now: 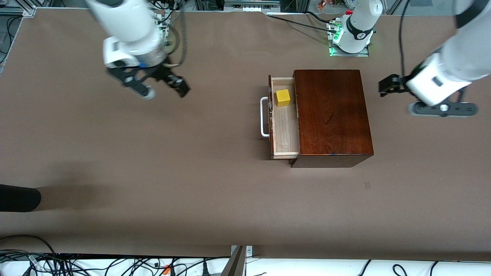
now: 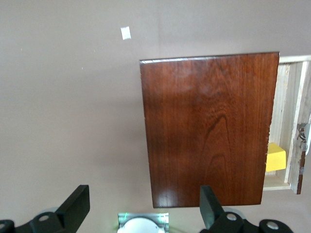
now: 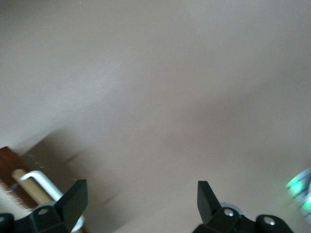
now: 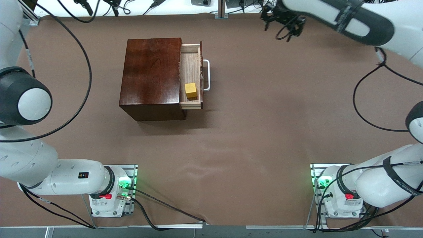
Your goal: Open drawer, take yellow block, close drawer
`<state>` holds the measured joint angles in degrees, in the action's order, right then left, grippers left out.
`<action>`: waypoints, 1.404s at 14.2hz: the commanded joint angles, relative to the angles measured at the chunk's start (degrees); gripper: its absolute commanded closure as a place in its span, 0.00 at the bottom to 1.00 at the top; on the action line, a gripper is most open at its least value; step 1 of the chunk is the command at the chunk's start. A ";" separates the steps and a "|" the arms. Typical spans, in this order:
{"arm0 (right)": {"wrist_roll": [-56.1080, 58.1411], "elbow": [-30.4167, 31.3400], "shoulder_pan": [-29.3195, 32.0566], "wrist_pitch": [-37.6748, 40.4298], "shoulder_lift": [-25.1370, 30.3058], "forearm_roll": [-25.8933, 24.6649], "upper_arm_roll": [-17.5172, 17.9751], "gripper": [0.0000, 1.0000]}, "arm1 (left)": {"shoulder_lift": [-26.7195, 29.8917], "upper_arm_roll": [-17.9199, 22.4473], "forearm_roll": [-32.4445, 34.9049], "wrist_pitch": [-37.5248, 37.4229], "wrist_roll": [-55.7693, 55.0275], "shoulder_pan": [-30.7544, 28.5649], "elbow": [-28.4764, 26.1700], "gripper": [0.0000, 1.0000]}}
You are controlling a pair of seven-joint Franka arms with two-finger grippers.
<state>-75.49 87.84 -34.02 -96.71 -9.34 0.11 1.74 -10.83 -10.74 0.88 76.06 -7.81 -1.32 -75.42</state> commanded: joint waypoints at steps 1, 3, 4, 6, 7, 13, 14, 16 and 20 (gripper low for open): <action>-16.73 -5.74 -6.74 -1.81 -5.59 0.51 -0.77 0.00 | 12.12 5.20 -3.17 10.65 4.20 0.53 -16.29 0.00; -27.90 -7.94 -10.61 -4.09 -8.93 0.51 -0.69 0.00 | 13.64 5.90 -2.91 12.79 4.20 0.53 -18.27 0.00; -32.74 -8.73 -12.98 -5.84 -10.42 0.42 -0.77 0.00 | 13.64 6.86 -2.73 13.93 4.12 0.53 -18.62 0.00; -43.28 -10.31 -16.68 -9.45 -13.85 0.25 -0.77 0.00 | 15.39 7.22 -1.33 15.61 4.38 0.61 -21.68 0.00; -47.68 -11.54 -18.18 -11.47 -15.69 0.16 -0.77 0.00 | 16.53 7.22 -1.15 15.96 4.38 0.70 -22.65 0.00; -63.53 -23.49 -23.29 -14.38 -27.56 0.16 -0.77 0.00 | 16.28 7.84 -1.06 18.94 6.66 1.05 -22.66 0.00; -64.33 -23.76 -23.98 -15.08 -28.53 0.16 -0.86 0.00 | 16.02 7.84 -1.06 20.26 6.84 1.05 -22.66 0.00; -64.34 -23.59 -24.69 -15.27 -29.94 0.07 -0.77 0.00 | 15.58 7.84 -1.06 20.62 7.89 1.05 -22.49 0.00; -64.43 -23.41 -24.96 -17.46 -33.19 0.25 -0.77 0.00 | 15.14 7.93 -0.88 20.62 7.90 1.40 -22.31 0.00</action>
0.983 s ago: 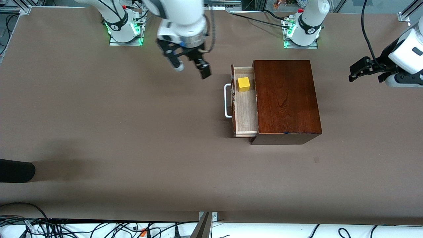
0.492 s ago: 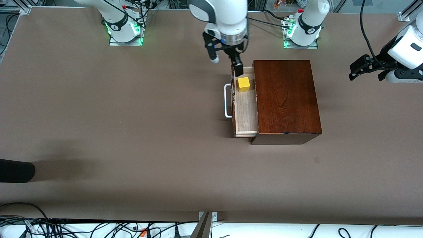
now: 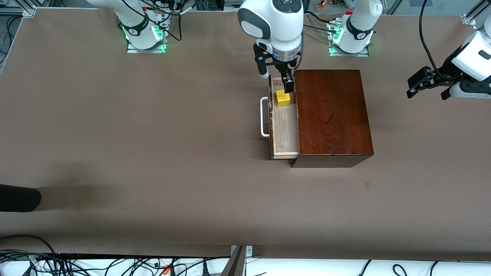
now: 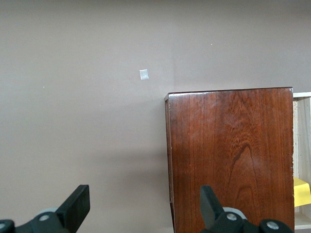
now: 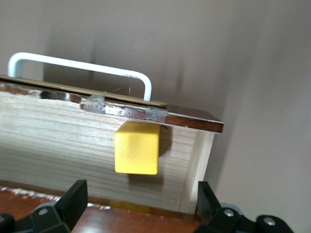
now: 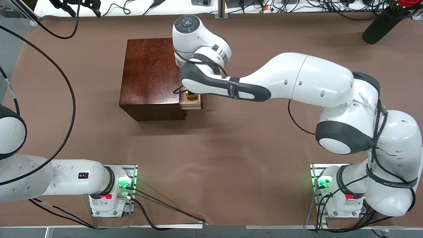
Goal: Open drawer, take yellow block, close drawer
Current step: 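Move the right gripper over the yellow cube in the drawer, then lower the right gripper and grasp the yellow cube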
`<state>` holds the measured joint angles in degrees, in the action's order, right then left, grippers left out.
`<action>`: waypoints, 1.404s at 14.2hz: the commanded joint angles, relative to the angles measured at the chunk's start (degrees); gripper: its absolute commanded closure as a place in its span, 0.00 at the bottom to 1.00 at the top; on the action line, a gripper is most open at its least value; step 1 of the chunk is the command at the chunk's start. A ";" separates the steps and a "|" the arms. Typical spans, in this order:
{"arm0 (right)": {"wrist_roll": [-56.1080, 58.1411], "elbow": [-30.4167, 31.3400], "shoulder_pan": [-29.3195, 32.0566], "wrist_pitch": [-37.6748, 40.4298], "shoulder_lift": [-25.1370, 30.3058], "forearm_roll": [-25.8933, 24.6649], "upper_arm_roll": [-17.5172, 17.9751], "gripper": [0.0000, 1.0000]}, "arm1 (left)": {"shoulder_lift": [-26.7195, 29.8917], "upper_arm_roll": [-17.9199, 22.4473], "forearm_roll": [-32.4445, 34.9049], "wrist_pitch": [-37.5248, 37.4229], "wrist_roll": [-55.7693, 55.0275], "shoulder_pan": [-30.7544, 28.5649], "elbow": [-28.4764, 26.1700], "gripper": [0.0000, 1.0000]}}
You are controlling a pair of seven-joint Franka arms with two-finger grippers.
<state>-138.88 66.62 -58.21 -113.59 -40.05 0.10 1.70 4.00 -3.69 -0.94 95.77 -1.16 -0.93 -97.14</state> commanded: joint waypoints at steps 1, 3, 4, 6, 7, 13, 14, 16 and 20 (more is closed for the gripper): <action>-0.86 -2.11 -1.03 -0.67 -3.27 0.25 -0.73 0.00 | 0.22 0.87 1.03 0.82 1.25 1.02 -0.51 0.00; -0.60 -1.93 -0.95 -0.76 -4.06 -0.01 -0.73 0.00 | -0.66 0.52 1.03 0.03 1.07 0.67 1.07 0.00; -0.51 -1.76 -0.94 -0.76 -4.24 -0.01 -0.73 0.00 | -0.75 0.00 1.03 -0.32 1.07 0.67 1.16 0.00; -0.34 -0.62 -0.94 -0.85 -4.59 -0.19 -0.82 0.00 | -0.75 -0.01 1.12 -0.67 1.16 0.58 1.25 0.00; -0.25 -0.53 -0.94 -1.19 -4.59 -0.19 -0.91 0.00 | -0.66 0.00 1.12 -0.76 1.16 0.32 1.25 0.00; -0.42 0.35 -1.03 -4.45 -5.65 -1.24 -1.00 0.00 | -0.66 -0.09 1.12 -2.43 1.25 0.23 1.34 0.00; -0.60 0.35 -1.03 -5.32 -6.17 -1.33 -1.00 0.00 | -0.58 -0.09 1.12 -2.43 1.25 0.23 1.34 0.00; -0.77 0.62 -1.03 -5.86 -6.70 -1.24 -1.00 0.02 | -0.66 -0.09 1.12 -2.34 1.25 0.23 1.43 0.00; -0.16 0.53 -0.86 -5.68 -6.09 -1.24 -1.09 1.00 | -0.75 -0.18 1.12 -3.05 1.25 0.49 2.31 0.00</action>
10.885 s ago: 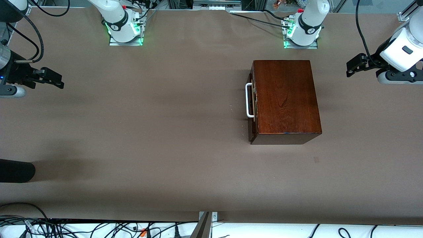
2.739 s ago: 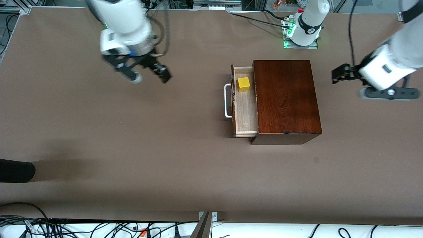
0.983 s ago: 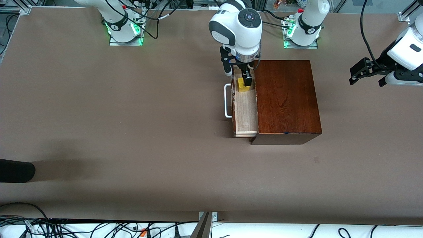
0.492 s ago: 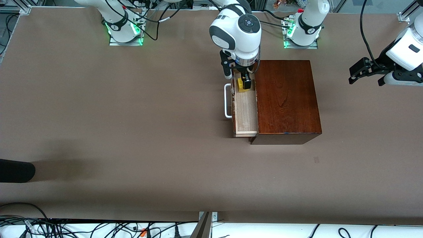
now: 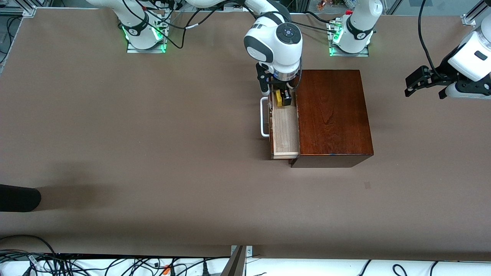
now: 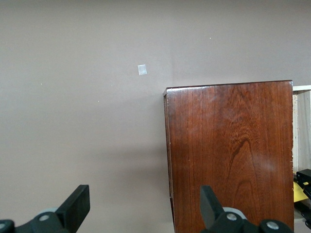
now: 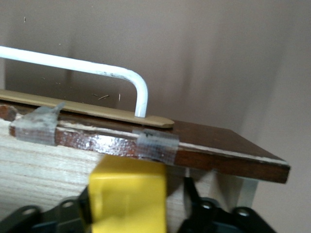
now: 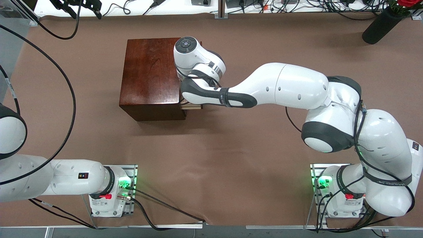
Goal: Open drawer, take yellow block, close drawer
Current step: 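Lower the right gripper and grasp the yellow cube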
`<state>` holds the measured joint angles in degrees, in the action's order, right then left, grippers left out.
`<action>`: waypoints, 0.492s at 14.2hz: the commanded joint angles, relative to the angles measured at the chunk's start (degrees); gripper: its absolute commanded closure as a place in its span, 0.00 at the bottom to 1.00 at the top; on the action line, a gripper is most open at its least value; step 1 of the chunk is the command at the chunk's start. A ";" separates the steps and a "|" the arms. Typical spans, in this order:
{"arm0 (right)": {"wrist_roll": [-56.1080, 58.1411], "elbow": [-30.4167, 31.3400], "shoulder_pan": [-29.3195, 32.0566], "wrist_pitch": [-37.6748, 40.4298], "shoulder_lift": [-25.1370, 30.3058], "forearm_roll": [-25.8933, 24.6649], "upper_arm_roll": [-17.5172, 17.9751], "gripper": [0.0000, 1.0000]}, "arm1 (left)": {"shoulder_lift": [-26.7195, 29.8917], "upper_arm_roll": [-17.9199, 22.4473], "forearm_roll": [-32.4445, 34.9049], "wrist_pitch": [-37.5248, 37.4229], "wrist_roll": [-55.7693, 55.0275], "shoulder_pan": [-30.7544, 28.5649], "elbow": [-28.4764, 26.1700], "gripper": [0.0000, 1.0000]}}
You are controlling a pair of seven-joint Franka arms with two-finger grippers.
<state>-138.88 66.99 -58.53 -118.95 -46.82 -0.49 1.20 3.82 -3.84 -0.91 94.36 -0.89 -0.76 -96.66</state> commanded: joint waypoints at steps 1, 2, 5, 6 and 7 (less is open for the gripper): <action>-0.08 -0.01 -0.36 0.20 1.02 -0.56 -0.58 1.00 | -0.57 -0.02 1.09 -1.64 0.98 0.32 1.82 0.00; -0.08 -0.01 -0.19 0.64 2.07 -0.21 -0.67 1.00 | -0.57 -0.02 1.09 -1.64 0.98 0.41 1.82 0.00; 0.10 -0.54 1.39 6.26 6.46 0.66 -0.32 1.00 | -0.57 -0.02 1.09 -1.72 0.98 0.41 1.82 0.00; 0.27 -0.45 1.92 7.49 8.56 2.15 -0.32 1.00 | -0.57 -0.02 1.09 -1.64 0.98 0.41 1.82 0.00; 1.84 -0.45 2.79 9.42 10.24 3.21 -0.32 1.00 | -0.57 -0.11 1.09 -1.72 0.98 0.41 1.82 0.00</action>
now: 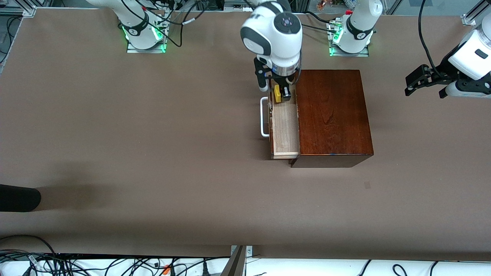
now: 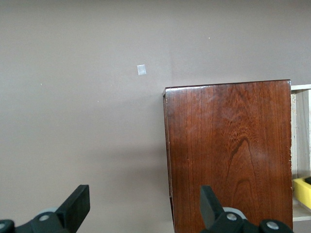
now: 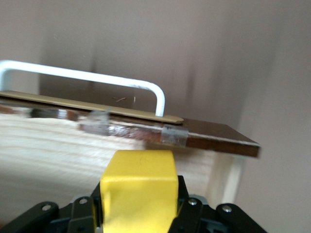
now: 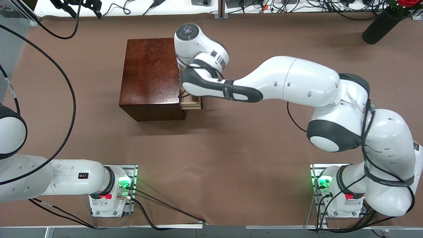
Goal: Open drawer, take yellow block, close drawer
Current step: 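Lower the right gripper and grasp the yellow cube, then lift the yellow cube and carry it beside the right arm's base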
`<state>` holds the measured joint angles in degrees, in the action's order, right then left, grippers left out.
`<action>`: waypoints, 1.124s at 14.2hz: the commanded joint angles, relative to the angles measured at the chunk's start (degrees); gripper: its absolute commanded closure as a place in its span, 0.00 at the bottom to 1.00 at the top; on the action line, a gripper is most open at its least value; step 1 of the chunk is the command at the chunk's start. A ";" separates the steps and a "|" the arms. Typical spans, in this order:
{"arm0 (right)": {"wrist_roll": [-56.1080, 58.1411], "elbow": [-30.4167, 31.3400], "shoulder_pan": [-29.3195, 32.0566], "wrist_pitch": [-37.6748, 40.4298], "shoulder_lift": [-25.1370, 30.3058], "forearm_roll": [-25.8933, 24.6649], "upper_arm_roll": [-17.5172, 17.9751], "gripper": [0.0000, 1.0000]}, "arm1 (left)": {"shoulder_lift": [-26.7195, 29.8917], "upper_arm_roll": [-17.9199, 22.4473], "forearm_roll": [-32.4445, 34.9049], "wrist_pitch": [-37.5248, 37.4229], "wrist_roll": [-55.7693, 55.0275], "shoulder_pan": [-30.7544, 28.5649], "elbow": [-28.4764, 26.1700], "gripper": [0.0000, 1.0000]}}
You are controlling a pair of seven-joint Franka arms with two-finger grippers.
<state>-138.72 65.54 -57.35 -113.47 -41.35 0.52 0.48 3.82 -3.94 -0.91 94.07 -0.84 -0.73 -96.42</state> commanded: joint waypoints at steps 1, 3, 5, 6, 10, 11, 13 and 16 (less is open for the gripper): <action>4.66 0.99 2.32 5.96 6.00 3.08 0.40 1.00 | -0.48 -0.02 1.09 -1.43 0.93 0.38 1.59 0.00; 12.99 1.25 4.78 10.62 8.99 5.36 -0.04 1.00 | -0.57 -0.02 1.09 -1.43 0.93 0.47 1.59 0.00; 24.05 2.21 7.50 16.06 11.63 5.81 -0.31 1.00 | -0.57 -0.02 1.09 -1.43 0.93 0.47 1.59 0.00; 29.77 3.00 9.78 18.09 13.03 5.81 -0.39 1.00 | -0.48 -0.02 1.09 -1.43 0.93 0.47 1.59 0.00; 54.20 11.78 18.75 22.76 20.33 5.90 -1.96 1.00 | -0.48 -0.19 1.09 -1.43 0.93 0.47 1.68 0.00; 59.04 13.71 18.94 23.46 21.82 5.90 -4.50 1.00 | -0.48 -0.19 1.09 -1.43 0.93 0.47 1.68 0.00; 70.89 20.11 18.94 23.21 25.86 5.90 -10.21 1.00 | -0.48 -0.28 1.09 -1.52 0.93 0.56 1.68 0.00; 85.33 32.85 18.94 18.48 33.59 5.90 -16.90 1.00 | -0.48 -0.63 1.09 -1.52 0.84 0.56 1.68 0.00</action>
<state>-60.96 86.24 -37.69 -90.69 -16.11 5.33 -13.50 3.82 -4.50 -0.91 93.83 -0.80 -0.67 -96.27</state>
